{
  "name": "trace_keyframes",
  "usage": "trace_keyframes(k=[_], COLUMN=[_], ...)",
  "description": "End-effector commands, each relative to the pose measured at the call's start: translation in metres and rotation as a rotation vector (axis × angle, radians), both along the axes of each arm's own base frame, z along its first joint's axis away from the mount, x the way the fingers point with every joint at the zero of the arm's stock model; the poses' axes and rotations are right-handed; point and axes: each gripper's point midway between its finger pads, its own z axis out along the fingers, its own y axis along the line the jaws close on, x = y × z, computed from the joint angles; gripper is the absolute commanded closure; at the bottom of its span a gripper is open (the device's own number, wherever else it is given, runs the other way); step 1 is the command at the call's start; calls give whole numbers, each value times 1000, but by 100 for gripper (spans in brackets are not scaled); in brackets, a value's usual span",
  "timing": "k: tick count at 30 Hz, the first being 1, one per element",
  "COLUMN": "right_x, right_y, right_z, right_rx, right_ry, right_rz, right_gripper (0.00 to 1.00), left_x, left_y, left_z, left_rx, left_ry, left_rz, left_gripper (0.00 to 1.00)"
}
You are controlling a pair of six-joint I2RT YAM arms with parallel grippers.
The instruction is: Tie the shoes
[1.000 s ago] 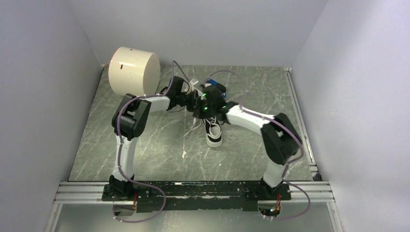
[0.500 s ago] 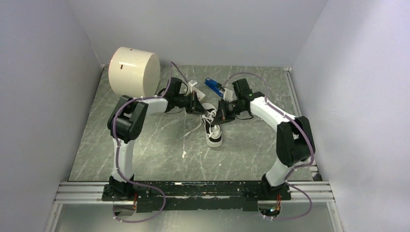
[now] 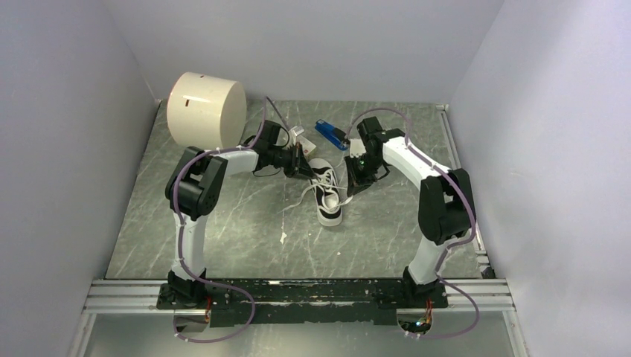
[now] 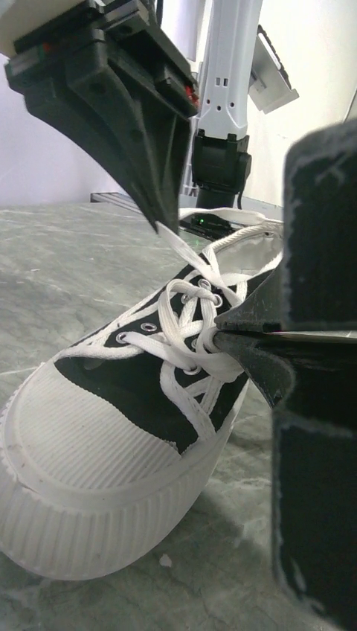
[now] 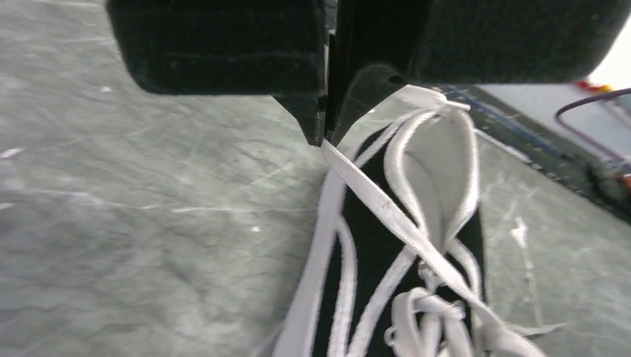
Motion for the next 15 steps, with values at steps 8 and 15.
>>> trace_keyframes(k=[8, 15], right_x=[37, 39], right_y=[18, 52], right_z=[36, 38], right_rx=[238, 468], right_ry=[-401, -525], right_rz=[195, 381], right_gripper=[54, 44], left_x=[0, 0], left_y=[-1, -2], left_z=[15, 18], left_rx=[4, -7], left_ry=[-44, -42], left_rz=[-20, -26], left_gripper=[95, 95])
